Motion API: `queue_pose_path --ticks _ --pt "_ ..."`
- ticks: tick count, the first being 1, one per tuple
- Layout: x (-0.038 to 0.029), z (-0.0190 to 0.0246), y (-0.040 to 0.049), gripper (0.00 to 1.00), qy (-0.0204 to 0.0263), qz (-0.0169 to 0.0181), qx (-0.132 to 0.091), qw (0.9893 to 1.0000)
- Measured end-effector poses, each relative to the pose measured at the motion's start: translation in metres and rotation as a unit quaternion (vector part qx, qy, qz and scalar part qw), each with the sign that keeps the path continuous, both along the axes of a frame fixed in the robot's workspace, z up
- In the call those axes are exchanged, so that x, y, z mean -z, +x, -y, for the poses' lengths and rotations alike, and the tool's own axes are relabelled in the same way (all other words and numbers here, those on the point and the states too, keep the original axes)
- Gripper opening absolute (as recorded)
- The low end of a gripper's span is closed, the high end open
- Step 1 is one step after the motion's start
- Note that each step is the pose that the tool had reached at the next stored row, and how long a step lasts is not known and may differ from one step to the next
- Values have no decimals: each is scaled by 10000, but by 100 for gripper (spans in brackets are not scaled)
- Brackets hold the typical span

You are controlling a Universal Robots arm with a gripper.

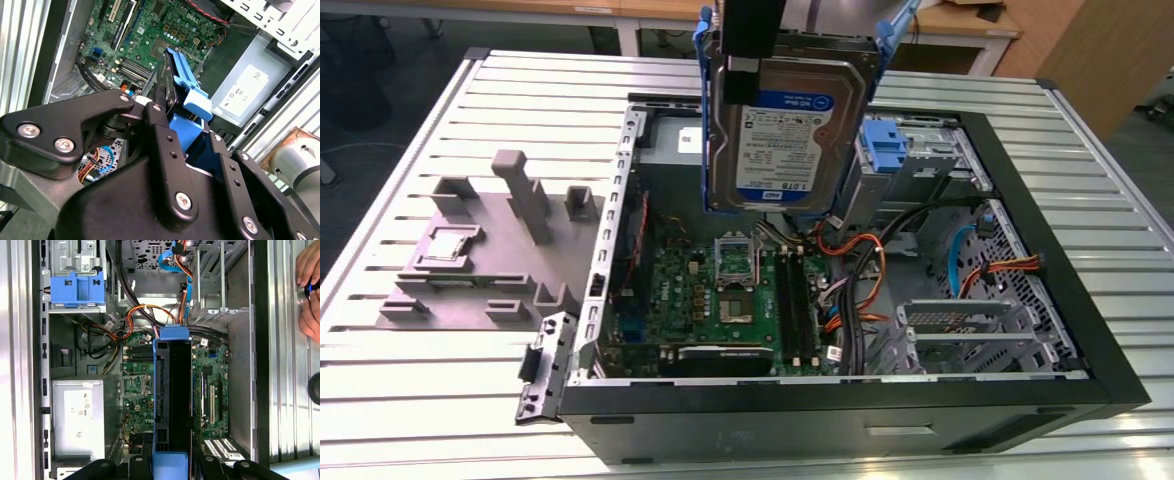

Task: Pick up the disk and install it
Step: 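Insert the disk into the insertion slot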

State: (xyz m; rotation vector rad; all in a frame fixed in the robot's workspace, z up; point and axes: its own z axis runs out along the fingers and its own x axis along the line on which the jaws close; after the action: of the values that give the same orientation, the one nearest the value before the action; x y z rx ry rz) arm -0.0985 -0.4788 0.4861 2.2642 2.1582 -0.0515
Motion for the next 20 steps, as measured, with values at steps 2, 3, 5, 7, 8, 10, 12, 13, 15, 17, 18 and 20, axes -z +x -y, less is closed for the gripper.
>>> queue_pose_path --ticks 2,3,5,7,8,10,12,13,15,17,18,20 --pt "0 1 3 37 0 0 0 10000" --pt "0 1 11 37 0 0 -1 10000" --pt "0 1 49 37 0 0 0 10000" --pt "0 1 99 37 0 0 0 10000" --pt "0 1 124 37 0 0 0 10000" --pt "0 1 156 37 0 0 0 10000" --pt "0 4 164 37 0 0 0 10000" --pt "1 9 165 37 0 0 0 10000" --pt "3 33 167 37 0 0 0 10000" --pt "3 76 167 37 -1 0 0 10000" --pt "5 101 167 37 0 0 0 10000" --pt "7 155 167 37 0 0 0 10000"
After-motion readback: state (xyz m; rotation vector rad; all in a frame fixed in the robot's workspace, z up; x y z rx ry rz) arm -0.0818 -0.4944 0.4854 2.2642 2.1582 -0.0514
